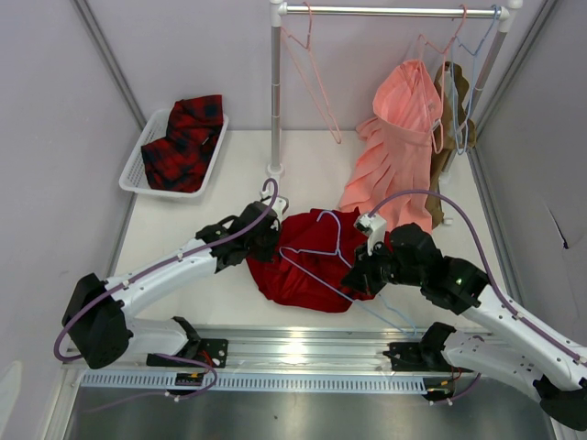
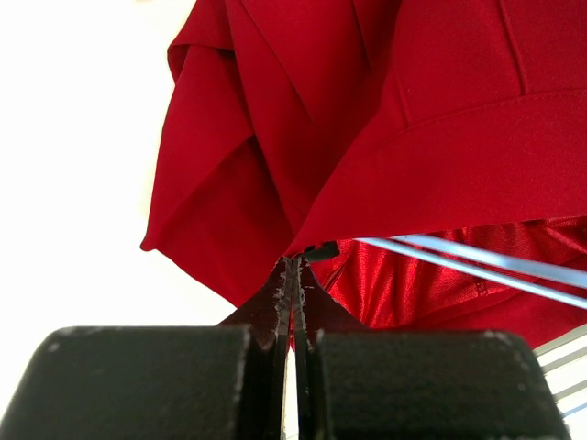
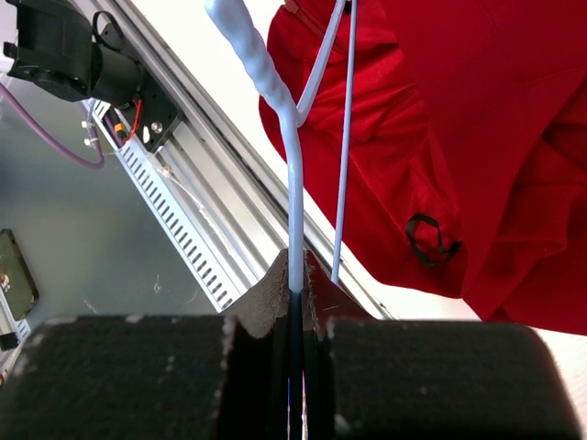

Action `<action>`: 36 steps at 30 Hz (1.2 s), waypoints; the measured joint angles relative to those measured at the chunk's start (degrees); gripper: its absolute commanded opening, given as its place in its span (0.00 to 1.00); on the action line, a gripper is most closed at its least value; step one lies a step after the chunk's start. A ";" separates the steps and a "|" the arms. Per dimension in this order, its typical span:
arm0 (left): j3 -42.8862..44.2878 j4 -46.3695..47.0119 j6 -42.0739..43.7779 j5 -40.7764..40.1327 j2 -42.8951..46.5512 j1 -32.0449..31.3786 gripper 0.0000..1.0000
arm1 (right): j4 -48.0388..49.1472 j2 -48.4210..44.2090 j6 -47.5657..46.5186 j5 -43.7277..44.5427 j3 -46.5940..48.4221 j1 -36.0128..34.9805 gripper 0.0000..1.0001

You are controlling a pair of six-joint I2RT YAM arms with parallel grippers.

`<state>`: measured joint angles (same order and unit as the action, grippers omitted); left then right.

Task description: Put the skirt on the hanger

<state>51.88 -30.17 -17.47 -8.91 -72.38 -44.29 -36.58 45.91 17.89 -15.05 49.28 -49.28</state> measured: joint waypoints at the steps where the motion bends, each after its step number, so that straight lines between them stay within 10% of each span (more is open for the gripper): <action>1: 0.00 0.02 0.02 0.00 -0.02 0.00 0.00 | 0.00 0.00 0.02 -0.15 0.00 0.00 0.00; 36: 0.13 0.04 0.09 0.31 -0.76 -0.02 0.00 | 2.05 0.44 0.50 -3.80 -2.43 -0.04 0.00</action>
<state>52.01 -30.13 -17.39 -8.60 -73.14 -44.31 -34.52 46.35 18.39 -18.85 46.85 -49.32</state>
